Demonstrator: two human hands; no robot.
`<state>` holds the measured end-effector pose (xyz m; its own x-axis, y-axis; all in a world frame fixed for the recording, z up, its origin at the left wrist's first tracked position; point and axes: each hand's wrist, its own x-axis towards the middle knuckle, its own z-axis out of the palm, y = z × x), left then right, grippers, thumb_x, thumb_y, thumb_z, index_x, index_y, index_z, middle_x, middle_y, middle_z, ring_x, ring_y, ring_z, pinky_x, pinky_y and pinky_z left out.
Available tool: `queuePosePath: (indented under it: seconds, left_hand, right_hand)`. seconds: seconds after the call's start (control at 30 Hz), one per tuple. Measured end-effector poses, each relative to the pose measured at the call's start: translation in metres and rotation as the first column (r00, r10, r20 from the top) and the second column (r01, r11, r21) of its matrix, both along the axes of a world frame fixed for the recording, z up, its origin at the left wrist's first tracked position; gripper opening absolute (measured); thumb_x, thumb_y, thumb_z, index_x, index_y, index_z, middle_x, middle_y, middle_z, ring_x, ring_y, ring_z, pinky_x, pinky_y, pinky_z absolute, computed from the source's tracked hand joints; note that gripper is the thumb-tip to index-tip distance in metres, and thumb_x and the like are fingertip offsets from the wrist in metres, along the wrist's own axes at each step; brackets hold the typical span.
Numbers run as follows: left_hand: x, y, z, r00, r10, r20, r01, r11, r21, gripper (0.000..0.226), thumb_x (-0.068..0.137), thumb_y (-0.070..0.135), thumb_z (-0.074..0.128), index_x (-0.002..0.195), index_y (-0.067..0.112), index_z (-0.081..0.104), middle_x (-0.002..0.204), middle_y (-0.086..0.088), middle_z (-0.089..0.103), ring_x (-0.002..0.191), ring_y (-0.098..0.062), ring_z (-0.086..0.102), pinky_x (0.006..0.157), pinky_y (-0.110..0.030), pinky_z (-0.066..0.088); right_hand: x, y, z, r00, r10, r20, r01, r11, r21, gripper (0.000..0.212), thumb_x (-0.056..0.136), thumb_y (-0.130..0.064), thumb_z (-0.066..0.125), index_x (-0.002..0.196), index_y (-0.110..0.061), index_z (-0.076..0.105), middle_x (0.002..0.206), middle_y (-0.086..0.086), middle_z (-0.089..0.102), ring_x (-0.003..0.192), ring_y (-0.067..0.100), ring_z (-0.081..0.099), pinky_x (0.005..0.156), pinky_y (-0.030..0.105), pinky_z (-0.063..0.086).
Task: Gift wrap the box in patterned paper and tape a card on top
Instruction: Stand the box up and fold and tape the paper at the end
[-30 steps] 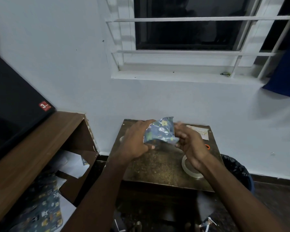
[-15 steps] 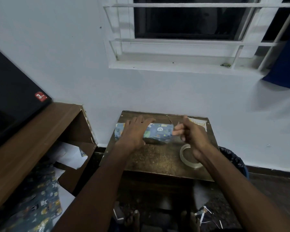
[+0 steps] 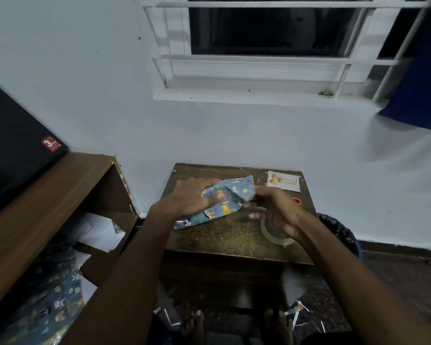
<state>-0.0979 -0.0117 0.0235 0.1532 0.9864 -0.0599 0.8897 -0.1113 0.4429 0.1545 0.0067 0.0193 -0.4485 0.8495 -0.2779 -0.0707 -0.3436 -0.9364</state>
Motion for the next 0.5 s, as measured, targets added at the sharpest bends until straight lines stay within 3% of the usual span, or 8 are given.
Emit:
queuePosePath:
  seconds: [0.07,0.13,0.17,0.23,0.3,0.4,0.47,0.5]
  left_hand:
    - [-0.003,0.0,-0.002,0.998,0.012,0.064,-0.013,1.0,0.019,0.067,0.088,0.075,0.035,0.14,0.042,0.062,0.14,0.012,0.067,0.134,-0.017,0.056,0.118,-0.048,0.031]
    - [-0.005,0.0,-0.004,0.983,0.026,0.184,-0.029,0.999,0.017,0.063,0.09,0.077,0.035,0.107,0.032,0.075,0.108,0.013,0.076,0.104,-0.011,0.068,0.102,-0.044,0.048]
    - [-0.006,0.002,-0.006,0.973,0.027,0.227,-0.032,0.999,0.018,0.065,0.091,0.078,0.034,0.088,0.025,0.071,0.088,0.012,0.074,0.084,-0.01,0.067,0.089,-0.042,0.051]
    - [-0.005,0.005,-0.009,0.963,0.045,0.265,-0.046,0.999,-0.001,0.072,0.093,0.081,0.03,0.065,0.017,0.045,0.06,0.01,0.052,0.057,-0.013,0.046,0.068,-0.04,0.039]
    - [-0.005,0.006,-0.009,0.954,0.078,0.288,-0.064,0.996,-0.059,0.075,0.092,0.087,0.026,0.061,0.019,0.031,0.056,0.006,0.036,0.053,-0.017,0.033,0.065,-0.039,0.03]
    - [-0.007,0.009,-0.01,0.935,0.144,0.325,-0.093,0.982,-0.167,0.091,0.09,0.09,0.023,0.064,0.004,0.039,0.06,-0.007,0.043,0.056,-0.02,0.041,0.069,-0.041,0.036]
    - [-0.008,0.013,-0.014,0.935,0.183,0.304,-0.117,0.968,-0.223,0.096,0.089,0.091,0.021,0.067,0.001,0.043,0.064,-0.01,0.047,0.061,-0.022,0.045,0.075,-0.041,0.04]
    - [-0.009,0.015,-0.016,0.94,0.188,0.285,-0.12,0.963,-0.24,0.094,0.088,0.094,0.019,0.066,0.006,0.045,0.066,-0.009,0.048,0.063,-0.021,0.046,0.077,-0.04,0.041]
  right_hand:
    - [0.0,0.0,0.0,1.0,0.004,-0.005,-0.004,0.997,0.075,0.029,0.1,-0.007,0.054,0.118,-0.01,0.077,0.097,0.003,0.074,0.087,0.015,0.063,0.067,0.031,0.051]
    - [-0.002,-0.001,-0.002,0.999,-0.015,-0.03,0.021,0.98,0.196,0.024,0.099,-0.006,0.062,0.116,-0.008,0.078,0.098,0.002,0.072,0.087,0.014,0.062,0.065,0.029,0.048]
    - [-0.002,-0.001,-0.002,0.999,-0.021,-0.035,0.03,0.967,0.253,0.021,0.097,-0.008,0.067,0.114,-0.008,0.078,0.102,0.004,0.07,0.09,0.015,0.061,0.065,0.029,0.048]
    - [-0.003,0.001,-0.004,1.0,-0.031,-0.004,0.03,0.921,0.388,0.022,0.09,-0.01,0.077,0.112,-0.008,0.079,0.111,0.008,0.065,0.094,0.017,0.06,0.067,0.029,0.049]
    - [-0.003,0.004,-0.005,0.996,-0.065,0.062,0.022,0.848,0.53,0.023,0.084,-0.01,0.085,0.106,-0.007,0.08,0.112,0.013,0.062,0.094,0.025,0.061,0.074,0.034,0.055]
    - [-0.003,0.004,-0.003,0.991,-0.115,0.064,0.048,0.767,0.64,0.012,0.082,-0.01,0.085,0.092,-0.005,0.081,0.113,0.008,0.068,0.108,0.025,0.067,0.092,0.035,0.057]
    - [0.0,0.003,0.0,0.993,-0.092,0.072,0.023,0.755,0.655,0.004,0.085,-0.006,0.082,0.083,-0.007,0.079,0.109,0.005,0.072,0.104,0.017,0.069,0.087,0.027,0.056]
    - [0.001,0.002,0.002,0.993,-0.081,0.081,0.008,0.751,0.66,0.011,0.087,-0.003,0.08,0.079,-0.009,0.076,0.103,0.003,0.074,0.098,0.013,0.07,0.081,0.023,0.055]
